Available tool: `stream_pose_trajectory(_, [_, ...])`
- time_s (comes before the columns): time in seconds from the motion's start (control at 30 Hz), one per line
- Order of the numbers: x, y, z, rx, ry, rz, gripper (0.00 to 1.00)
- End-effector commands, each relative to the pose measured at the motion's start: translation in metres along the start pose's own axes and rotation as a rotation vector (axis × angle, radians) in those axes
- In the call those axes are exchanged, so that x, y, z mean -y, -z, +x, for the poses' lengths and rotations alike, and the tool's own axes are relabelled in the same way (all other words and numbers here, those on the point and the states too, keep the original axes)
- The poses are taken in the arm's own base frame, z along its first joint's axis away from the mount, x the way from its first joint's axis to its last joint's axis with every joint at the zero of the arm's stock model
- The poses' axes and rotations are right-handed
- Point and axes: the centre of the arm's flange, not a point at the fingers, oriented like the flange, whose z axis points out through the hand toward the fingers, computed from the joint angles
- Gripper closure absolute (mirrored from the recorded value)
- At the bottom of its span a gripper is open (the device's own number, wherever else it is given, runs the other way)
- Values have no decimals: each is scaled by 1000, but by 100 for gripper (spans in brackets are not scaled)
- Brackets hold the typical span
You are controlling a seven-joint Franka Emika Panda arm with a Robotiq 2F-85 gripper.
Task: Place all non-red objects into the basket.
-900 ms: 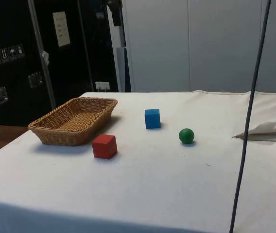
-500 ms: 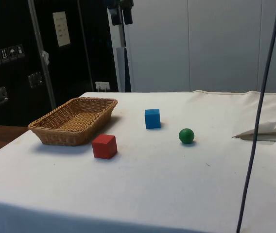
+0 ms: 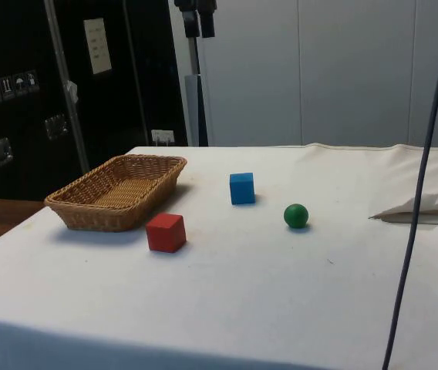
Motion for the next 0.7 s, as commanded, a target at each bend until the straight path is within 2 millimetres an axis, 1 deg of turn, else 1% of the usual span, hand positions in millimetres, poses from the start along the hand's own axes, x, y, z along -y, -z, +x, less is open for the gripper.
stream_pose_trajectory(0.0, [-1, 1, -2, -16, 7, -4, 0])
stream_pose_trajectory(0.2, [-6, -1, -6, -30, 44, -2, 0])
stream_pose_trajectory(0.23, [-4, 0, -5, -21, 36, 5, 0])
stream_pose_trajectory(0.43, [-12, -7, -9, -37, 77, -19, 0])
stream_pose_trajectory(0.53, [-12, -11, -9, -25, 81, -13, 0])
stream_pose_trajectory(0.67, [-14, -14, -14, -45, 100, -39, 0])
